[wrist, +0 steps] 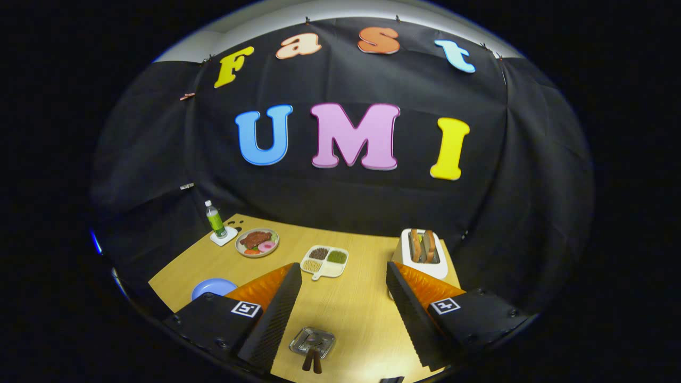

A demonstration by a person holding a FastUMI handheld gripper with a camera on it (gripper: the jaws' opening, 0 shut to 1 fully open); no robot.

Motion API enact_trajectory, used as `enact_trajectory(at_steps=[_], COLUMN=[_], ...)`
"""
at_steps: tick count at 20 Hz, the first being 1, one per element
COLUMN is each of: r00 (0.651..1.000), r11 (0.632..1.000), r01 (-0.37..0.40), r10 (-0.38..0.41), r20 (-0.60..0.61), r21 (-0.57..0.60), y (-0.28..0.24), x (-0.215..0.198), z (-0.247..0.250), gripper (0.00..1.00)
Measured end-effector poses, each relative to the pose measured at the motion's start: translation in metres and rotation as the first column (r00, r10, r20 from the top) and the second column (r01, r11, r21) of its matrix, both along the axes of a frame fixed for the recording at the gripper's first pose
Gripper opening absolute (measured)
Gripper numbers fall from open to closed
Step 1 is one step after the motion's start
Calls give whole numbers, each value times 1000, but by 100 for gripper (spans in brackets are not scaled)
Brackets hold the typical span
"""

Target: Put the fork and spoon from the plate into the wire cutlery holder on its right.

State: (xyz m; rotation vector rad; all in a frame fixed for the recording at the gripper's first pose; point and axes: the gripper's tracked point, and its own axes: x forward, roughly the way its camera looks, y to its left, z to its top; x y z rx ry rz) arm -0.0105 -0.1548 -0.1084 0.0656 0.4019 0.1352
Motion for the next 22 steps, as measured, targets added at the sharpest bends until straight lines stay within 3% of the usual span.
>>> enact_trajectory(at_steps=[5, 9, 22], r00=[987, 974, 980], r11=[999, 998, 994], r01=[-34, -13, 26], r10=[33, 1, -45], r20=[157, 225, 194], r21=[7, 54, 102], y=[-5, -23, -59], x=[-10, -21, -42], z=[46, 58, 27], gripper=[97, 96, 96])
